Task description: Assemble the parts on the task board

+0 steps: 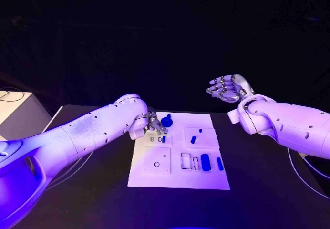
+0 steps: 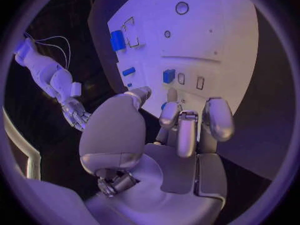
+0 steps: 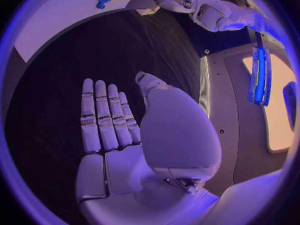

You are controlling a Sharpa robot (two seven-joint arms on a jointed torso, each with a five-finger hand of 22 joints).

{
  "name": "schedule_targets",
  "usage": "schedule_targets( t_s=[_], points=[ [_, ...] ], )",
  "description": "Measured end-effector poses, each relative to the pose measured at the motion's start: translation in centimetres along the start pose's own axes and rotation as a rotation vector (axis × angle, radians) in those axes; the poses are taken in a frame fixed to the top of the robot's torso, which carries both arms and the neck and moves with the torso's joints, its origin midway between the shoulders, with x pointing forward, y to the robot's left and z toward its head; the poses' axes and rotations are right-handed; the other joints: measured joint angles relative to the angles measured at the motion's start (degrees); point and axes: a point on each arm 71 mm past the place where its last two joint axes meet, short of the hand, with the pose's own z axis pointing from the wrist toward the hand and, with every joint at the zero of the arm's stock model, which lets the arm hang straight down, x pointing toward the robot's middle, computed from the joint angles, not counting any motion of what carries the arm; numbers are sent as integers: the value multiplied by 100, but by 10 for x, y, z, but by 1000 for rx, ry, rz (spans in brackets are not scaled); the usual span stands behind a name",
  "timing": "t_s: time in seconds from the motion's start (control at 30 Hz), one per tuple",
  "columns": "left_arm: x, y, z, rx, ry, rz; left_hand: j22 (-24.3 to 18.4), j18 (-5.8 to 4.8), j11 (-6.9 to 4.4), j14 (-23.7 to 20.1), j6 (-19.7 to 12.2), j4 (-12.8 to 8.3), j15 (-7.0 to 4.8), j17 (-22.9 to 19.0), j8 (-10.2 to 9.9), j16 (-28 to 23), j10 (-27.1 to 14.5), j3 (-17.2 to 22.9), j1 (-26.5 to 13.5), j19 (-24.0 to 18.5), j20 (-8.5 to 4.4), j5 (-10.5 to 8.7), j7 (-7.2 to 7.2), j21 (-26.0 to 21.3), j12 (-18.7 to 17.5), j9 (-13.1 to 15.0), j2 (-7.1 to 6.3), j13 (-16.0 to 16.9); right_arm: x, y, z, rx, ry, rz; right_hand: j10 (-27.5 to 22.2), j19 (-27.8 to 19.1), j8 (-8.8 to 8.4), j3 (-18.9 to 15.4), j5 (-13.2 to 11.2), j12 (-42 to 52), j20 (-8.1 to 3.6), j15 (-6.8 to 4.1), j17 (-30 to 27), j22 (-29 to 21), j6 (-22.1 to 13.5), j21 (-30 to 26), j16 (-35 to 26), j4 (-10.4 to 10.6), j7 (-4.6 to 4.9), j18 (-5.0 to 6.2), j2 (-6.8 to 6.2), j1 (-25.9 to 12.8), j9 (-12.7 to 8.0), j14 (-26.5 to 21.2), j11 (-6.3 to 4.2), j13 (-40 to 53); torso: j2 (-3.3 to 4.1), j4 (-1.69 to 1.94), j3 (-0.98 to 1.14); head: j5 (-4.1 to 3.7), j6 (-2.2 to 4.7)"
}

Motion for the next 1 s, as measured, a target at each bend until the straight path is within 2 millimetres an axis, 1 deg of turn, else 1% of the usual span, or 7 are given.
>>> schedule_targets(
  t_s=[0.1,0.3,0.47,0.57,0.63,0.93,1.0],
  points=[
    [1,1,2,-11,4,7,0,0,0,0,-20,16,0,0,0,0,0,-16,0,0,0,0,-20,0,0,7,0,-11,1,0,0,-1,5,1,0,0,0,-16,0,0,0,0,-22,-27,0,0,-3,15,0,0,0,0,0,0,0,-27,15,2,1,1,0],
    [2,2,4,-23,11,13,-1,0,0,0,-20,16,0,0,20,0,0,-16,-22,0,0,0,-19,0,0,8,-22,-20,4,1,-1,-4,12,2,-20,-20,-24,-35,22,0,21,3,-50,-58,0,0,-26,3,0,0,0,0,0,-3,20,-60,39,15,-12,-38,-3],
    [3,1,6,-26,16,17,-1,0,0,0,-20,0,0,0,20,0,0,-32,-22,0,0,0,-19,0,0,18,-22,-49,5,2,0,-6,16,2,-20,-20,-24,-47,22,-21,20,21,-68,-80,0,0,-50,16,0,0,0,0,-5,-20,21,-81,69,15,-14,-45,10],
    [4,1,7,-29,20,20,-1,0,-28,0,-20,0,0,-1,20,0,-36,-31,-22,0,0,0,-19,0,-34,18,-22,-92,7,3,-1,-9,19,3,-20,-41,-24,-49,22,-21,0,21,-77,-90,0,0,-55,14,-1,0,0,0,-5,-20,21,-92,90,13,-15,-46,13],
    [6,1,8,-31,22,22,-1,0,-9,0,-20,0,0,-1,20,0,-74,-31,-22,0,0,0,-19,0,-37,24,-22,-130,7,4,-1,-10,22,3,-20,-62,-45,-72,22,-21,21,21,-87,-101,0,0,-71,9,-1,0,0,0,-5,-21,21,-102,104,9,-18,-46,13],
    [8,0,8,-30,29,22,-7,0,-9,0,-19,0,0,-1,42,0,-74,-31,-22,0,0,0,-19,0,-66,39,-22,-164,9,5,-1,-12,26,2,-15,-61,-45,-79,45,-21,21,41,-109,-126,0,0,-93,15,-2,0,2,-2,-5,-41,25,-125,136,6,-21,-51,-12],
    [8,0,8,-28,30,21,-6,1,-9,0,-19,0,0,-1,42,0,-74,-31,-22,0,0,0,-19,0,-66,39,-22,-164,9,5,-1,-12,26,1,-3,-61,-45,-79,45,-21,21,41,-109,-126,0,0,-93,15,-2,0,25,-25,-5,-41,38,-126,140,7,-21,-58,-15]
  ],
)
